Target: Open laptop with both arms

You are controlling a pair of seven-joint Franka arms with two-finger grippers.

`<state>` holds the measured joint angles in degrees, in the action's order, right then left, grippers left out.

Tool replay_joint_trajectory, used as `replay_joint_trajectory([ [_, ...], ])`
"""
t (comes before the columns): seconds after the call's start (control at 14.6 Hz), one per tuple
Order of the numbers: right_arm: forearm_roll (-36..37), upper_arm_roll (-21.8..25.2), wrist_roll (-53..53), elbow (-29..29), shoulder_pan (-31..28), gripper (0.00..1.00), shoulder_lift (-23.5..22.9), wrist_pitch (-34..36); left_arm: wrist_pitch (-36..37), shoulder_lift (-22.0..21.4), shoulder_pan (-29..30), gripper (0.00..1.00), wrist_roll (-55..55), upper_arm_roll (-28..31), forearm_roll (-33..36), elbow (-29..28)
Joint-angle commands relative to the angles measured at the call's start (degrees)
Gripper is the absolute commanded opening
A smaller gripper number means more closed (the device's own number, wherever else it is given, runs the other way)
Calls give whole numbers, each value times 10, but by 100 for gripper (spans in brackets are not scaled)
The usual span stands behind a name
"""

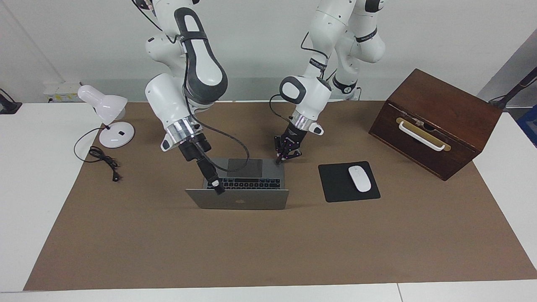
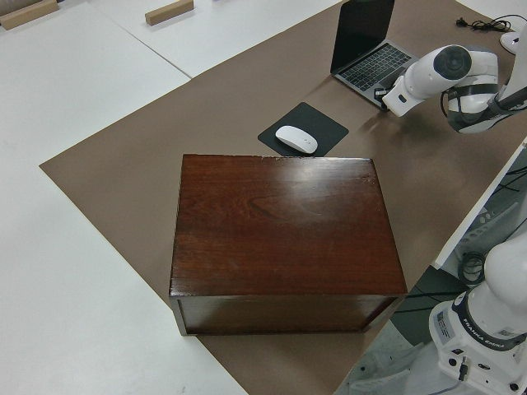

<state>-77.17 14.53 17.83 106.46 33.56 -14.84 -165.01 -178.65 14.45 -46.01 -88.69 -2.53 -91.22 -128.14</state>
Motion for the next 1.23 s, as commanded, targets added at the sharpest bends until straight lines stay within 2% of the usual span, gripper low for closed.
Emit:
replay_joint_trajectory([
  [0.0, -20, -1, 19, -20, 0, 100, -4, 14, -5, 29, 7, 0, 5, 2, 8, 13],
  [0.55, -19, -50, 134, -12, 1, 100, 43, 7, -6, 29, 7, 0, 5, 2, 8, 13],
  [1.16, -8, -41, 133, -34, -1, 100, 72, 11, -6, 22, 19, 0, 4, 3, 51, 34],
])
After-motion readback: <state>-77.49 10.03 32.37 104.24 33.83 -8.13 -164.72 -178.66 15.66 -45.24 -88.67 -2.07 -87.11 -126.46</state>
